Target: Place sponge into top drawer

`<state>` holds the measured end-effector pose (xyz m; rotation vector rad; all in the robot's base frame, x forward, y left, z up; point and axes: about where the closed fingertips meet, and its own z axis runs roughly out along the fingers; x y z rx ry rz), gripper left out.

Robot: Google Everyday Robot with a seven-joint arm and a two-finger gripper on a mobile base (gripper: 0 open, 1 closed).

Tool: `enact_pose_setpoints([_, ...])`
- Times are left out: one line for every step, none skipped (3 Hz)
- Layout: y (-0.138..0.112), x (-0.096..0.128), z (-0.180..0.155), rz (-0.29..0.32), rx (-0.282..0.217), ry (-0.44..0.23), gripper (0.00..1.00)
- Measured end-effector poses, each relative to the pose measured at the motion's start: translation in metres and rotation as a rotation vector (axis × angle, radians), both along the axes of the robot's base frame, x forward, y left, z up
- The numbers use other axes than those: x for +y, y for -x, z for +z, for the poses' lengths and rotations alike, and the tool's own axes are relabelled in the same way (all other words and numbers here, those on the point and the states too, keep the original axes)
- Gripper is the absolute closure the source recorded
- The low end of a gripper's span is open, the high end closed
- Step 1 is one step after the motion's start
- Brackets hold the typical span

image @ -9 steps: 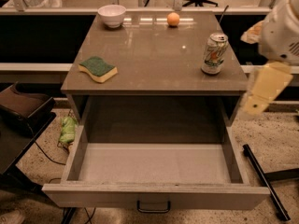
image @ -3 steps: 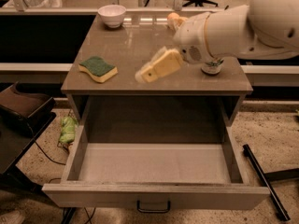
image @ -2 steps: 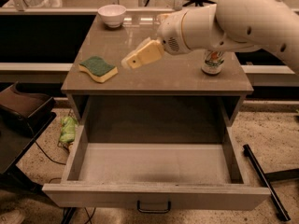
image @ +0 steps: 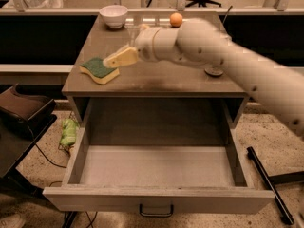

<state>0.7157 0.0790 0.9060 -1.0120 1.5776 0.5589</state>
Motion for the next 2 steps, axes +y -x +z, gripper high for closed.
enact_pose_setpoints([-0.0153,0.0418,-0.0450,0.050,-0.012,-0.043,0.00])
enact_pose_setpoints([-0.0117,0.0437,-0.0434,0.057,-0.009,-0.043,0.00])
